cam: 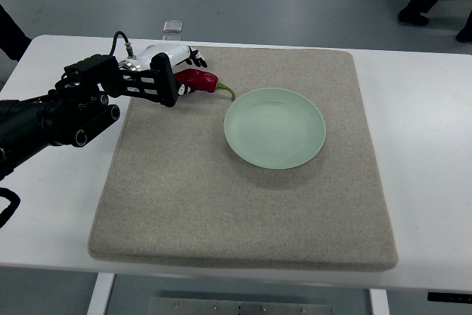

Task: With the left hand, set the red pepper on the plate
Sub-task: 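Close the left hand fingers around the red pepper body, then carry the held pepper with the left hand over the green plate, then lower the pepper onto the plate and open the left hand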

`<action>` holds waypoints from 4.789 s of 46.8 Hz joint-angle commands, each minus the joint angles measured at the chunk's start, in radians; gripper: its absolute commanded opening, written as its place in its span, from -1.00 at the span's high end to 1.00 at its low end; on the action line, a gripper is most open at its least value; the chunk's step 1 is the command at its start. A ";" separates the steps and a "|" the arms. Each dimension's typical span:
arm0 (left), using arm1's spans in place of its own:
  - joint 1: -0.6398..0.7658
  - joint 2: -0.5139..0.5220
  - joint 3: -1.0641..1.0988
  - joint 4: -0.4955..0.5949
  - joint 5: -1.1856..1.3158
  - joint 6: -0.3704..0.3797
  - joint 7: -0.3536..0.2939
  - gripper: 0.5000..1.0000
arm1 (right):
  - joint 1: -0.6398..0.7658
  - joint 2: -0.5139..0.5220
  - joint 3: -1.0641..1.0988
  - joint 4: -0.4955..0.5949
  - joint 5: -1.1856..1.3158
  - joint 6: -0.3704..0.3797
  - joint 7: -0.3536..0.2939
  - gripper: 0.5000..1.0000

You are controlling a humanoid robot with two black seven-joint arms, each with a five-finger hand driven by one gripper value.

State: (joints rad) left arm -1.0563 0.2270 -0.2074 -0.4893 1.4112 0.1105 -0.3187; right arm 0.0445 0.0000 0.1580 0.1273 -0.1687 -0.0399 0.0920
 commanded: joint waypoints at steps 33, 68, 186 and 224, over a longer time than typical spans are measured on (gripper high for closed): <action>0.004 -0.006 0.000 0.000 0.000 0.000 -0.002 0.45 | 0.000 0.000 0.000 0.000 0.000 0.000 0.000 -0.73; 0.002 -0.003 -0.018 -0.015 -0.024 0.001 -0.014 1.00 | 0.000 0.000 0.000 0.000 0.000 0.000 0.000 -0.73; -0.013 -0.055 0.062 -0.337 0.129 0.014 -0.045 0.95 | 0.000 0.000 0.000 0.000 0.000 0.000 0.000 -0.73; -0.002 -0.055 0.040 -0.341 -0.101 0.161 -0.043 -0.83 | 0.000 0.000 0.000 0.000 0.000 0.000 0.000 -0.73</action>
State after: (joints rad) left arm -1.0569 0.1719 -0.1657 -0.8313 1.3938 0.2546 -0.3624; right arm 0.0445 0.0000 0.1580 0.1273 -0.1687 -0.0400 0.0920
